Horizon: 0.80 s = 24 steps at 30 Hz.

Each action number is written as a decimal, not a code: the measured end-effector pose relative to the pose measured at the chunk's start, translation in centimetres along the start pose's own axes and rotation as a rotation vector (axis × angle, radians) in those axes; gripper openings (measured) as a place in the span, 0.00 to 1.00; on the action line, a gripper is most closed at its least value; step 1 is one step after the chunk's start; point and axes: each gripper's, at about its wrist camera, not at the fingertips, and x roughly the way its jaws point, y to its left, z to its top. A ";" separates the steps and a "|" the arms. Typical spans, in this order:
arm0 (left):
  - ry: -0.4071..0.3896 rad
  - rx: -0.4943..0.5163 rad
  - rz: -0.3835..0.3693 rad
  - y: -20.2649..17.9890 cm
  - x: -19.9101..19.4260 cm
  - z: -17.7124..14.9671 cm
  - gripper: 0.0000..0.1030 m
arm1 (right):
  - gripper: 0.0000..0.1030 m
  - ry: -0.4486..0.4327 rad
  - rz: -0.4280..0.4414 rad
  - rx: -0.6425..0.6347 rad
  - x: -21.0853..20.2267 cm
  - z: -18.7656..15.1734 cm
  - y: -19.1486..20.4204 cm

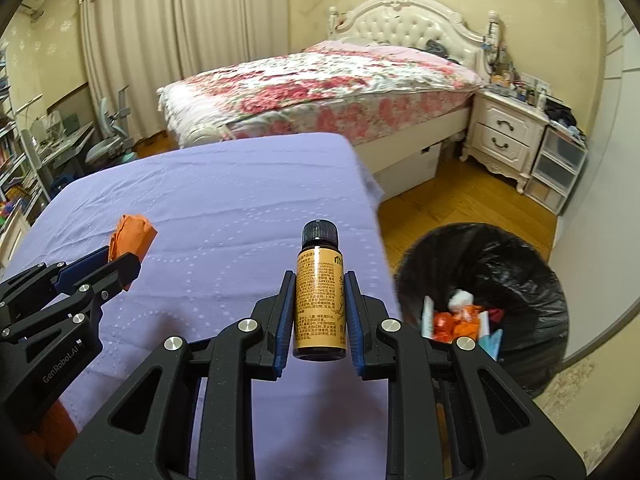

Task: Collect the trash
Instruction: 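Carry the orange bag and amber bottle over the black bin with both tools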

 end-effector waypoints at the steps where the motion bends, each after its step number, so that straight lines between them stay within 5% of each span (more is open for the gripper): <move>1: -0.009 0.011 -0.012 -0.8 0.0 0.3 0.29 | 0.23 -0.006 -0.008 0.010 -0.4 -0.1 -0.6; 24: -0.038 0.157 -0.162 -12.6 5.1 4.3 0.30 | 0.23 -0.074 -0.242 0.185 -2.3 -0.6 -13.2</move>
